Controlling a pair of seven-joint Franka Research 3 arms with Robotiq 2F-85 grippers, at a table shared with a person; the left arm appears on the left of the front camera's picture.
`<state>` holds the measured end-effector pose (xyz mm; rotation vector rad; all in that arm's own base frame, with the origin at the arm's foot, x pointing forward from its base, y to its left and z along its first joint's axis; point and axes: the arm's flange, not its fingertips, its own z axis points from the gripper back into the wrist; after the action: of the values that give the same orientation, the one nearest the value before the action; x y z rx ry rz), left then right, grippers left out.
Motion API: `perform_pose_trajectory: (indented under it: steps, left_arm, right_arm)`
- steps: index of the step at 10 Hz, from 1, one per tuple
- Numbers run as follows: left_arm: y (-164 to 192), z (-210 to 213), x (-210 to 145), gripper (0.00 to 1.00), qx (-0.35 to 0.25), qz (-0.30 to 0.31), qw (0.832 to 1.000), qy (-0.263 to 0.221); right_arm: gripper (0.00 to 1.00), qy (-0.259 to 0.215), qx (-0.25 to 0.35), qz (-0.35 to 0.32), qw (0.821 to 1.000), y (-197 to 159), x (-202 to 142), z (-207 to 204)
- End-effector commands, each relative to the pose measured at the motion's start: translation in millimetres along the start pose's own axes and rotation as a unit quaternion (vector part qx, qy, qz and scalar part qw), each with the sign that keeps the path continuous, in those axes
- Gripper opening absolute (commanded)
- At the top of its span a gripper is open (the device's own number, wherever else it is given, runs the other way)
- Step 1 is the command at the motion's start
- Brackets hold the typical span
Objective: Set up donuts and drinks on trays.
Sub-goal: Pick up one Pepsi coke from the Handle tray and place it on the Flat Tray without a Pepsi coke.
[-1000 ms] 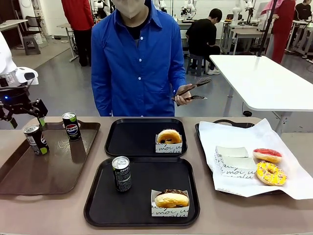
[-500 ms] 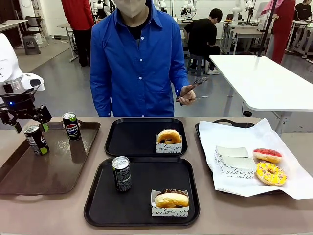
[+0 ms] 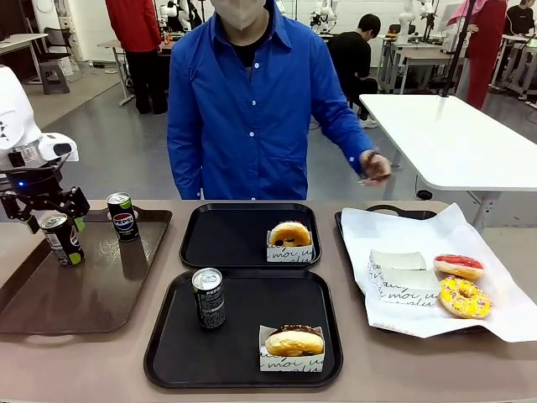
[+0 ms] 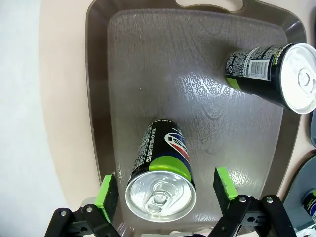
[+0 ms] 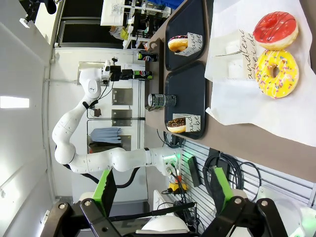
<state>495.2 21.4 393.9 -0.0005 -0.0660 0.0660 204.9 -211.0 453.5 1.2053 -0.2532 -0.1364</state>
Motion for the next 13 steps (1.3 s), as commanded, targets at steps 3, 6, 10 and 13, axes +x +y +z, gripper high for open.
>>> perform_pose_trajectory:
  steps: [3, 6, 10, 13]
  left_arm:
    - [4, -6, 1, 0.43, -0.023, -0.009, 1.000, -0.012]
    - [6, -7, -2, 0.00, -0.024, -0.010, 1.000, -0.017]
    - [6, -4, -2, 0.00, -0.030, -0.016, 0.999, -0.014]
    - [0, 70, -34, 0.00, -0.042, -0.018, 0.999, -0.018]
  right_arm:
    - [1.00, -0.001, 0.012, 0.009, 1.000, -1, 0, 0]
    - [1.00, -0.001, 0.012, 0.009, 1.000, -1, 0, 0]
    - [1.00, -0.001, 0.012, 0.009, 1.000, -1, 0, 0]
    - [1.00, -0.001, 0.012, 0.009, 1.000, -1, 0, 0]
